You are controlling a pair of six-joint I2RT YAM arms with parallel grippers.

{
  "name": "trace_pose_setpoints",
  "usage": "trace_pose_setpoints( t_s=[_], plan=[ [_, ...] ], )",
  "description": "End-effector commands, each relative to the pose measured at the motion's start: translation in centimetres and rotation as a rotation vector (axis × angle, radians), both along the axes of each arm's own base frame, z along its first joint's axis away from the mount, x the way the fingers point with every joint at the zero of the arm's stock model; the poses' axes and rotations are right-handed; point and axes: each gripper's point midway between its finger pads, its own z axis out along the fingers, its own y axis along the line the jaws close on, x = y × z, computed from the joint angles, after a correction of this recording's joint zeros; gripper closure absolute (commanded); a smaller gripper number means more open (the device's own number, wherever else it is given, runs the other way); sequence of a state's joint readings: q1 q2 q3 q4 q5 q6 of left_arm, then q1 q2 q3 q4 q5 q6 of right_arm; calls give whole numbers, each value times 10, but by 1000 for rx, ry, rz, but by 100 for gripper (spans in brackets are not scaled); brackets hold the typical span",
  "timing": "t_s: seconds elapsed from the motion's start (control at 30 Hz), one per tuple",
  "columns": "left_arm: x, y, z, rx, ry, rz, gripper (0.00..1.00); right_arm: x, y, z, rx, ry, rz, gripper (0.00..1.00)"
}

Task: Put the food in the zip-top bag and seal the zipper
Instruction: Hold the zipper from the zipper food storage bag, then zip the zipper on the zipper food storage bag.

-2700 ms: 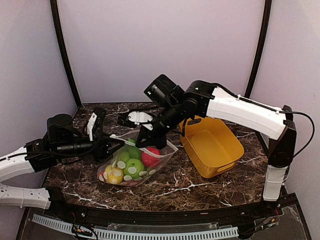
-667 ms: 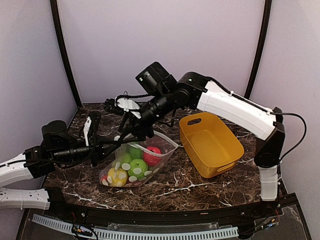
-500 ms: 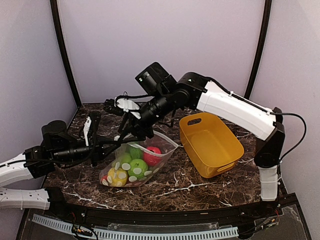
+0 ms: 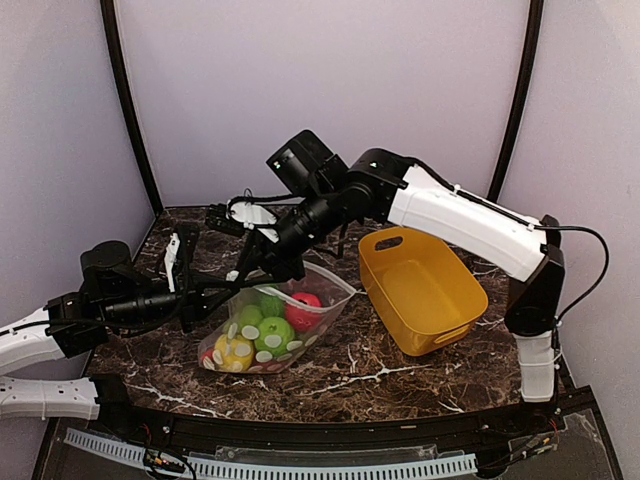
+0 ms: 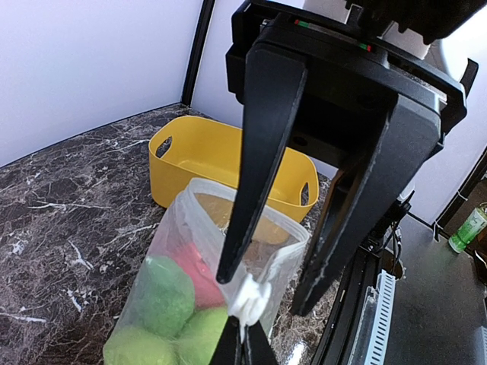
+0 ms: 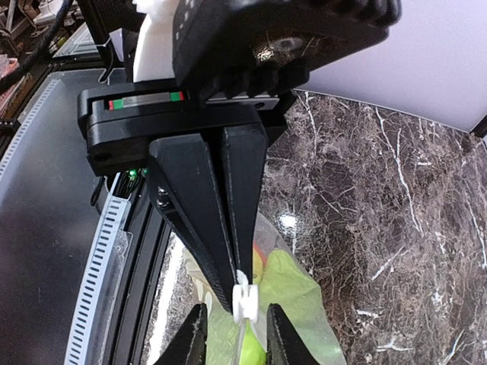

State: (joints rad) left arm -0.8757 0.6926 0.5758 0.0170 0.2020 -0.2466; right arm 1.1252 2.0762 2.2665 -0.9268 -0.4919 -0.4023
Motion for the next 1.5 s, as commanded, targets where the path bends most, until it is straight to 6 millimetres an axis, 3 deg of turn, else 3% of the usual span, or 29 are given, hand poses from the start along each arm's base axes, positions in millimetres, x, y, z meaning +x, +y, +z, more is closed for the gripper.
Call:
trace_pose_setpoints(
  t_s=[0.0,0.2,0.47,0.67,0.87,1.47],
  plan=[
    [-3,-2,15,-37,-23,-13,99,4,8,0,10,-10,-15,77],
    [-3,-2,13,-37,-19,-16,99,4,9,-4,2,-6,-13,79],
    [-4,-1,12,-38,-19,-16,99,9,10,-5,0,-22,-31,93],
    [2,12,15,-38,-39,60,99,19,2,-11,-25,-41,-65,95],
    [7,32,13,-27,-52,155,99,33,-18,-25,-72,-45,-103,94],
    [20,55,6,-4,-73,294,99,67,-97,-72,-191,-13,-230,93]
  ],
)
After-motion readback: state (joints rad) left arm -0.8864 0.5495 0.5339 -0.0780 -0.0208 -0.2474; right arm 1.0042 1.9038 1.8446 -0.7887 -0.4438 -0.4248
